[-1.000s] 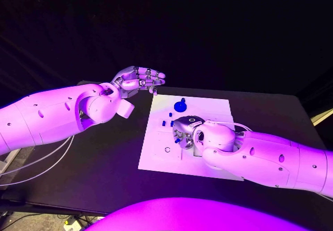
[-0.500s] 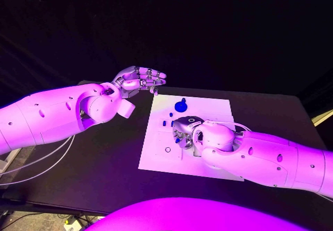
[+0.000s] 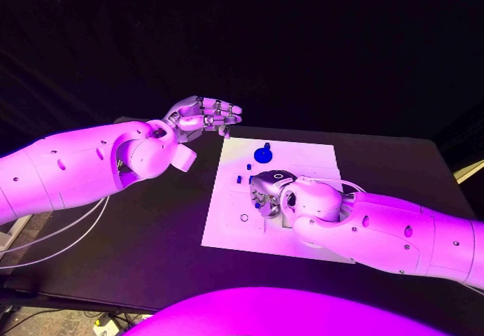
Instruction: Assemble the parts on the task board
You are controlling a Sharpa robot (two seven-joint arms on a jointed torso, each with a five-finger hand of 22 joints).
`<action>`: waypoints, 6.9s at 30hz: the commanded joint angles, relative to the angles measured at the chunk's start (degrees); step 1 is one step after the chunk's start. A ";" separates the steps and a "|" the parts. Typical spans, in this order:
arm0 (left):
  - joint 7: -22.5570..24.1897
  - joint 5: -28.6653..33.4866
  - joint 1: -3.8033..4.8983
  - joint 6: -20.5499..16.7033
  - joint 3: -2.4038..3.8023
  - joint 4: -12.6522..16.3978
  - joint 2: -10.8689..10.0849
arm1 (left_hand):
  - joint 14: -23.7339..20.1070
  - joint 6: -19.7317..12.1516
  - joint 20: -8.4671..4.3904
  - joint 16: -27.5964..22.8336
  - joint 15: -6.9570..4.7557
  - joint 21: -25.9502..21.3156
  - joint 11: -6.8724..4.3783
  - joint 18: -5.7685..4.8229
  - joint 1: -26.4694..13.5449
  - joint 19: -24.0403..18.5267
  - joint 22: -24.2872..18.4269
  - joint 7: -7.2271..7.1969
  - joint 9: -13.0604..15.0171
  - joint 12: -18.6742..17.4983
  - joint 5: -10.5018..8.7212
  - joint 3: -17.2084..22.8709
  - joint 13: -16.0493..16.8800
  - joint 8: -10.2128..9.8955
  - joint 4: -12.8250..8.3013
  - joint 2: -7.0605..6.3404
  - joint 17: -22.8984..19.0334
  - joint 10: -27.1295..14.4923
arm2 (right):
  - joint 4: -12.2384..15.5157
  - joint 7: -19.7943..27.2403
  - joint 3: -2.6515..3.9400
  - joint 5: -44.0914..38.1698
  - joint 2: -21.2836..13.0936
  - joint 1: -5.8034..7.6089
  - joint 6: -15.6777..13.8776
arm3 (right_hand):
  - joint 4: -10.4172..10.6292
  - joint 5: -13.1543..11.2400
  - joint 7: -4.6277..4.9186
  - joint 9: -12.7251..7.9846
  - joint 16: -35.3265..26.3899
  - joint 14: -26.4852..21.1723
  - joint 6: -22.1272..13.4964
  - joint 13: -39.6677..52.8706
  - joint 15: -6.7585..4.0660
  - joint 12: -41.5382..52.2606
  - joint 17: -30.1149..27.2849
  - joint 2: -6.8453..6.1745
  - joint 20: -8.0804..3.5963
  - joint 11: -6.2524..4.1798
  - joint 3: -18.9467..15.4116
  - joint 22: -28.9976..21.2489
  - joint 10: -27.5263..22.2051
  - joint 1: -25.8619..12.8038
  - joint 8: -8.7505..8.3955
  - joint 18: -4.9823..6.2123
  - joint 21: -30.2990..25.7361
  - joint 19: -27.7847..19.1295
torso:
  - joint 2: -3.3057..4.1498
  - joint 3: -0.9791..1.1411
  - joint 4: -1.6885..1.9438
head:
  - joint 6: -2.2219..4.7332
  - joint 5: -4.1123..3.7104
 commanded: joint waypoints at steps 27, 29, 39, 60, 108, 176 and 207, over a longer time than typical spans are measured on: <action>-0.18 -0.05 0.06 0.18 0.03 -0.07 -0.18 | -0.31 -0.95 0.28 -0.56 0.21 -0.97 0.28 -0.53 -0.06 0.14 -0.39 0.56 0.40 0.73 0.34 -2.14 0.85 0.87 0.47 0.72 -0.61 -1.88 | 0.84 1.00 -0.11 -0.74 -1.81 -0.10 -1.67 | -2.36 0.35 0.40 0.59 -6.04 -0.85 -11.40 -2.71 2.69 1.66 -10.17 -2.31 2.43 2.76 1.67 -12.86 -14.43 0.04 -4.23 2.03 -13.34 -8.47 | 0.01 0.01 0.03 | 0.01 -0.28; -0.17 -0.07 0.06 0.23 0.03 -0.06 -0.20 | -0.31 -0.95 0.28 -0.56 0.21 -0.97 0.28 -0.53 -0.06 0.14 -0.39 0.56 0.40 0.73 0.34 -2.14 0.85 0.87 0.47 0.72 -0.61 -1.88 | 1.59 0.83 -0.10 -0.99 -2.71 -0.07 -1.97 | -2.49 0.37 0.35 0.60 -6.11 -0.90 -11.48 -2.74 2.69 1.77 -10.27 -2.34 2.43 2.76 1.65 -12.98 -14.56 0.23 -4.23 2.07 -13.48 -8.55 | -0.01 0.00 0.06 | 0.01 -0.43; 0.13 -0.24 0.05 0.19 0.03 0.17 -0.71 | -0.36 -0.98 0.27 -0.53 0.19 -0.95 0.27 -0.53 0.11 0.13 -0.37 0.53 0.40 0.81 0.32 -2.16 0.86 0.90 0.32 0.61 -0.62 -1.96 | 7.46 2.50 0.23 0.66 -11.54 2.08 -13.09 | 0.56 0.40 1.78 1.39 -5.14 0.20 -9.40 -2.84 2.42 5.27 -8.80 -2.59 2.44 2.15 0.18 -12.13 -13.01 -3.29 -2.62 1.82 -13.45 -7.49 | -0.25 -0.03 -0.32 | 0.01 -1.45; 0.26 -0.26 0.00 0.59 0.01 -0.17 -0.64 | -0.40 -0.95 0.29 -0.51 0.21 -0.95 0.27 -0.55 0.05 0.10 -0.36 0.52 0.41 0.91 0.30 -2.23 0.88 0.95 0.34 0.58 -0.62 -1.93 | 2.96 13.68 0.70 5.41 -19.67 6.12 -8.41 | 23.30 2.19 2.98 -0.38 -7.12 -1.65 -21.07 -5.61 4.13 6.92 -12.66 -6.39 3.94 4.11 -37.09 -20.74 -25.15 9.09 -7.47 2.82 -25.67 -7.78 | -0.63 0.07 -0.72 | 0.01 -3.59; 0.14 -0.24 -0.02 0.86 0.00 -0.49 -0.15 | -0.51 -0.94 0.32 -0.44 0.23 -1.02 0.26 -0.55 -0.10 -0.01 -0.39 0.51 0.42 1.18 0.35 -2.26 0.93 1.06 0.54 0.78 -0.65 -1.95 | -5.43 13.33 0.39 6.05 -12.17 2.68 -6.62 | 18.12 0.65 0.78 0.89 -2.42 1.18 -3.14 -5.03 1.21 6.26 -6.00 -0.75 1.33 0.68 -6.02 -5.70 -6.02 9.84 -1.62 0.58 -13.20 -0.57 | -0.66 0.04 -0.70 | 0.01 -4.09; 0.13 -0.12 -0.04 1.17 -0.01 -1.10 0.76 | -0.59 -1.01 0.34 -0.42 0.25 -1.08 0.28 -0.55 -0.18 -0.06 -0.42 0.54 0.41 1.27 0.36 -2.26 0.93 1.08 0.66 0.88 -0.68 -2.09 | 8.24 13.72 0.44 2.37 -6.22 0.15 -12.69 | 5.55 0.50 -0.02 3.86 -1.10 1.85 -0.41 -1.75 -0.13 5.54 -3.71 0.41 -0.07 -0.83 2.15 1.31 1.08 5.44 1.61 -0.33 -7.27 0.82 | -0.62 -0.04 -0.60 | 0.01 0.08; 0.00 -0.08 -0.04 1.36 -0.01 -1.12 0.90 | -0.67 -1.06 0.34 -0.39 0.24 -1.10 0.28 -0.54 -0.09 -0.08 -0.43 0.54 0.40 1.45 0.37 -2.22 0.96 1.13 0.64 0.94 -0.72 -2.18 | 3.64 14.30 0.17 1.58 -3.36 -3.19 -12.58 | 5.32 0.51 0.00 3.91 -1.07 1.86 -0.49 -1.63 -0.13 5.46 -3.65 0.47 -0.09 -0.82 2.34 1.27 1.04 5.29 1.60 -0.30 -7.37 0.73 | -0.64 0.03 -0.74 | 0.01 1.01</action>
